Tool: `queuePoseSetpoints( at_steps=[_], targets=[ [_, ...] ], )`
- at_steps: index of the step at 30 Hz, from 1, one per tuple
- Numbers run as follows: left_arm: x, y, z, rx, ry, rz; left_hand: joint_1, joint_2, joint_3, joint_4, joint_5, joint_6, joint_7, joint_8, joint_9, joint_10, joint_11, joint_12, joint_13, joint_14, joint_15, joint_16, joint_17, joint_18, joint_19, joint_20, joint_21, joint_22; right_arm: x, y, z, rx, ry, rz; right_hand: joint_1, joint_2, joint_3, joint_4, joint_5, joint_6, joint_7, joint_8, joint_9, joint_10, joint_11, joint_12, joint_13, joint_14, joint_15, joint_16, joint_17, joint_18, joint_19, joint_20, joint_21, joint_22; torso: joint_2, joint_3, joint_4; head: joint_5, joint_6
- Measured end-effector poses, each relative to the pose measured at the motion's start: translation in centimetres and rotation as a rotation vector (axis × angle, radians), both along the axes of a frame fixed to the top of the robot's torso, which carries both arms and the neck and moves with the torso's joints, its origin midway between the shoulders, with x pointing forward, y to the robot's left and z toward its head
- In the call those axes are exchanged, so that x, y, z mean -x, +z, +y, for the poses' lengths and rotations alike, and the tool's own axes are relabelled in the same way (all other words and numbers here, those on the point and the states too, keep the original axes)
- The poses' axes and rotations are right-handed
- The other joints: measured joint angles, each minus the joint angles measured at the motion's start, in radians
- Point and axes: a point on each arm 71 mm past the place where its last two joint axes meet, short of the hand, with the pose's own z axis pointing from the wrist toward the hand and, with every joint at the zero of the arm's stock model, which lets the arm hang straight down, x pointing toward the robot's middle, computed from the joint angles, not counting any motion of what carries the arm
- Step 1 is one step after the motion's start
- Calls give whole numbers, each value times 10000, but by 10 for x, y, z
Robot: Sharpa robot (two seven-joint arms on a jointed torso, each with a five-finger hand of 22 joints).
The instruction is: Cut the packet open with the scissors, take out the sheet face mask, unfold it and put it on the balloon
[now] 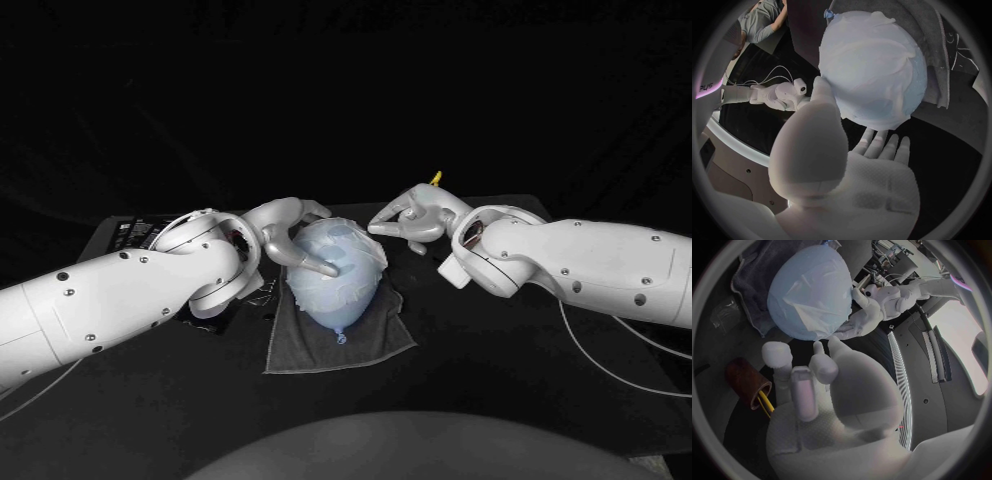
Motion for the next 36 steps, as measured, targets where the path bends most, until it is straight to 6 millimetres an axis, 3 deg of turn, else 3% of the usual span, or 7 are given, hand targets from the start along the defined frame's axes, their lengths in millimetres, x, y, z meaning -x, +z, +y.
queuePoseSetpoints(
  at_steps=[36],
  targets=[
    [-2,-6,12,-290,235,297,89,2,0,0,-1,154,28,44,24,106,-35,37,12,52,-53,0,16,7,0,0,1,1,-11,-6,24,1038,-164,-264,59,-64,28,-83,0,11,-13,0,6,-30,-6,0,0,-50,52,-8,2,-90,-2,0,-6,24,2,8,-8,87,0]
  ],
)
